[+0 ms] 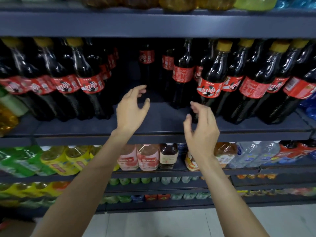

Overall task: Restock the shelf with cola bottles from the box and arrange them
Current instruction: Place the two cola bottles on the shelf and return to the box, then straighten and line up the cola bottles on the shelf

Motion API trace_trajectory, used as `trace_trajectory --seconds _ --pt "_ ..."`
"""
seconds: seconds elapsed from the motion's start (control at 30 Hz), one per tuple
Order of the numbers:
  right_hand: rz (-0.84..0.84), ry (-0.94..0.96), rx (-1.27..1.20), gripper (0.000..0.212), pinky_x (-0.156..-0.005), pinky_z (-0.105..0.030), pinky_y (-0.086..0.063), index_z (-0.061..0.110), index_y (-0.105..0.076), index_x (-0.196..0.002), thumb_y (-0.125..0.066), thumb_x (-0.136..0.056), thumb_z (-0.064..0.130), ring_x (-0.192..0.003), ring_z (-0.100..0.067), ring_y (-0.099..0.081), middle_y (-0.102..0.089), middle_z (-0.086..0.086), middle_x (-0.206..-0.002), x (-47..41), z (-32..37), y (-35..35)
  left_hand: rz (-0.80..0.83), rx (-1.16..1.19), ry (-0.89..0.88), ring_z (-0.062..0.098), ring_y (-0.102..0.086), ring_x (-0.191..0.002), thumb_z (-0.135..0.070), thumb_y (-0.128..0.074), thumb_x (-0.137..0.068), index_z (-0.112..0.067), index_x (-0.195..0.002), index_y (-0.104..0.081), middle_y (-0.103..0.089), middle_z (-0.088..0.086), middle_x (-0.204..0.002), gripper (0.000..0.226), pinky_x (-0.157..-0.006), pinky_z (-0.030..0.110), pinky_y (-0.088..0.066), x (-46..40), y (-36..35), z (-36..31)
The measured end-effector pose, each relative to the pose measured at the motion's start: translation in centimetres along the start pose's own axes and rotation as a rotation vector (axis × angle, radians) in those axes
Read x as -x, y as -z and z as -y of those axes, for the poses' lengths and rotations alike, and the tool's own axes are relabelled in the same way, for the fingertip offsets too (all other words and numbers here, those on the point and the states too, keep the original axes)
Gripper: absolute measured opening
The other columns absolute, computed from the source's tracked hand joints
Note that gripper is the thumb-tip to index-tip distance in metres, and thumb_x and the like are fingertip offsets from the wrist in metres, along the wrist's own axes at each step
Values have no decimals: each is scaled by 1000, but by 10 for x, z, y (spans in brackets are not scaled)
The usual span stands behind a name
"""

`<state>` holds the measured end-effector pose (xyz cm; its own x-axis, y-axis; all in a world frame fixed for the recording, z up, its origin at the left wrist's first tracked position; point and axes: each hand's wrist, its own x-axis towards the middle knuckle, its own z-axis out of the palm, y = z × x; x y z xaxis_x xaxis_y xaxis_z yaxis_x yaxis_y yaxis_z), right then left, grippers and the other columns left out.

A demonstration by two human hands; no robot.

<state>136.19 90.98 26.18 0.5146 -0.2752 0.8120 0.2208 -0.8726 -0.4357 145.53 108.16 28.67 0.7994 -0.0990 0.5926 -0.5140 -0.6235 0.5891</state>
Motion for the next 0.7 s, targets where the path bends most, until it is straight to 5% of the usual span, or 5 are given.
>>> trace_trajectory --seconds 0.1,0.23,0.4,0.57,0.7 --pt "132 56 -115 25 -73 -27 -51 9 -61 -113 -53 -90 15 -89 -15 -63 -65 -1 -97 -7 33 -32 -191 -178 -171 15 -57 -97 -24 -57 -89 -19 -118 -60 -66 -5 -105 30 -83 30 -47 6 35 33" --pt "332 33 -210 26 -81 -34 -51 12 -61 -112 -56 -88 18 -92 -15 -62 -64 0 -100 -40 65 -88 -333 -362 -277 25 -47 -108 -23 -61 -87 -13 -121 -56 -60 8 -117 36 -91 35 -37 -1 67 78" --pt "300 -40 -135 33 -82 -33 -50 10 -58 -120 -56 -87 16 -103 -27 -60 -58 -11 -119 -76 60 -148 -342 -432 -353 31 -43 -119 -20 -64 -84 -17 -128 -48 -38 2 -133 47 -102 40 -35 -8 78 97" --pt "359 -12 161 70 -81 -43 -53 36 -22 -147 -56 -89 13 -126 -39 -41 -13 -22 -152 -101 35 -194 -420 -392 -343 30 -40 -123 -20 -66 -85 -19 -132 -44 -33 0 -138 51 -102 43 -40 -5 63 105" --pt "451 29 258 71 -86 -51 -52 43 -16 -147 -57 -92 22 -129 -47 -35 3 -26 -154 -122 22 -221 -511 -326 -350 28 -36 -124 -19 -62 -89 -15 -131 -48 -34 5 -139 45 -97 50 -43 -4 51 102"
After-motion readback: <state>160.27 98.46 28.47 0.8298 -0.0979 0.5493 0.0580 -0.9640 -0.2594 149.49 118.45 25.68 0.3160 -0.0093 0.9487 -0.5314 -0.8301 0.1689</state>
